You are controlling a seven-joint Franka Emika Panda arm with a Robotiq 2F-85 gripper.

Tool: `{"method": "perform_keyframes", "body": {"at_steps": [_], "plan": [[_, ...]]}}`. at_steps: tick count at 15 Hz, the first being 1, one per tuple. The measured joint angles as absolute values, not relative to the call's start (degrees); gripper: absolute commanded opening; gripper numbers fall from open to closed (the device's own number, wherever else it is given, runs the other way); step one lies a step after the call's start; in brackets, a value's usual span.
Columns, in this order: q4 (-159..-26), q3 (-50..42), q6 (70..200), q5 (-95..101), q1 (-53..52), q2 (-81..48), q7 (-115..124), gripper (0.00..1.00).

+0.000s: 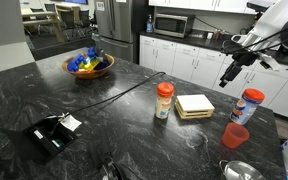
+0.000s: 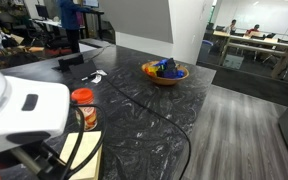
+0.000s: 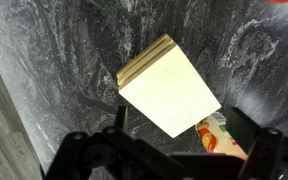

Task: Pick up the lid off the silver pot and put it on the table.

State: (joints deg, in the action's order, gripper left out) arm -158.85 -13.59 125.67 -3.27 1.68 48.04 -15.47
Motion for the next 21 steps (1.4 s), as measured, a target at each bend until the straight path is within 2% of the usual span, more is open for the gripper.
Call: {"method": "perform_keyframes", "body": {"at_steps": [12, 21], "plan": [[-158.8, -12.8, 125.6, -3.3, 1.1, 48.1, -15.5, 1.0], [-158.9, -5.5, 125.7, -3.3, -10.8, 49.0, -18.0, 1.0]]}}
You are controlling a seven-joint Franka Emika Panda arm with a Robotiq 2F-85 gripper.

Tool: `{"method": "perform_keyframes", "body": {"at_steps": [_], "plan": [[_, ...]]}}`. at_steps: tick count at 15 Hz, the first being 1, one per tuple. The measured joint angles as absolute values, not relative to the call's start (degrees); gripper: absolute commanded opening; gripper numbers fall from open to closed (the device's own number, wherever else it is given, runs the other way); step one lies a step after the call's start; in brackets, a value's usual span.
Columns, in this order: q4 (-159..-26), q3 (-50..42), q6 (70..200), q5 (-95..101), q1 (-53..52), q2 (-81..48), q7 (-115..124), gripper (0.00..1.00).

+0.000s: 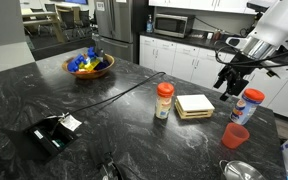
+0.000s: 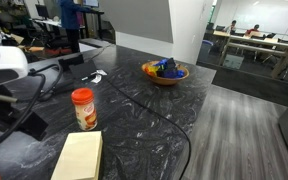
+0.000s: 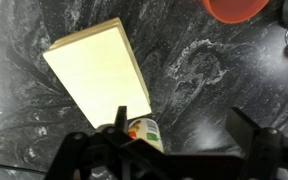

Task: Pick up the lid off the silver pot and put it on the table.

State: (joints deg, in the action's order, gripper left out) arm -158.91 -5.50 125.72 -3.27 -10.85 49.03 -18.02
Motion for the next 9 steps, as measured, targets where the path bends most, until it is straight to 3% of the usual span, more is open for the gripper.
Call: {"method": "perform_keyframes", "body": {"at_steps": [9], "plan": [[-158.9, -5.6, 125.7, -3.3, -11.2, 49.0, -17.5, 1.0]]}}
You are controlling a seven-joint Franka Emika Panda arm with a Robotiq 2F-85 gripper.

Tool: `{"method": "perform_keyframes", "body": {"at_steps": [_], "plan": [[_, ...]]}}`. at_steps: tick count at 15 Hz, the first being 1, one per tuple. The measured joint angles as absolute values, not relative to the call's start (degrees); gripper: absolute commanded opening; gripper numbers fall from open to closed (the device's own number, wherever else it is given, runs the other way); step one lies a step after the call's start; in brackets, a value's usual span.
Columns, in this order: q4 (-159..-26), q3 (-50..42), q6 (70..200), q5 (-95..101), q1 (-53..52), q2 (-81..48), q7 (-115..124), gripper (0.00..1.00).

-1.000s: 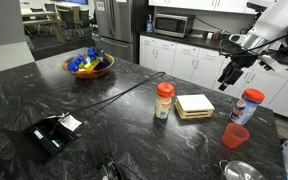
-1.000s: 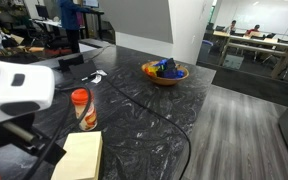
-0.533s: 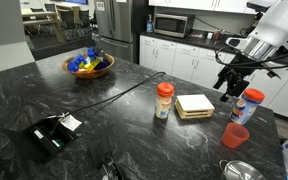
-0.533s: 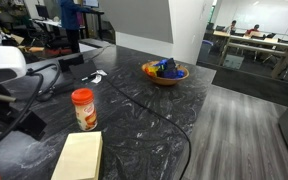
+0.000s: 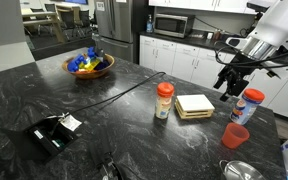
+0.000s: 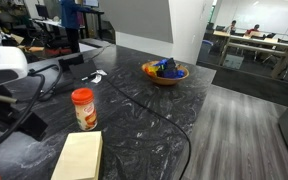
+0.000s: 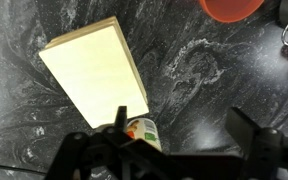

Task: Pick up the lid off the silver pot and put it on the table.

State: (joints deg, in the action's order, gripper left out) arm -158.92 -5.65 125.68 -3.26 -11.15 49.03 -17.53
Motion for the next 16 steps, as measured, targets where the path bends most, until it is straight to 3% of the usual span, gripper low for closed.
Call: {"method": "perform_keyframes", "body": {"at_steps": [11, 16], "plan": [[-159.7, 5.3, 123.7, -2.7, -23.1, 47.5, -19.7, 1.0], [-159.6, 5.7, 123.9, -2.7, -24.4, 46.3, -20.0, 1.0]]}}
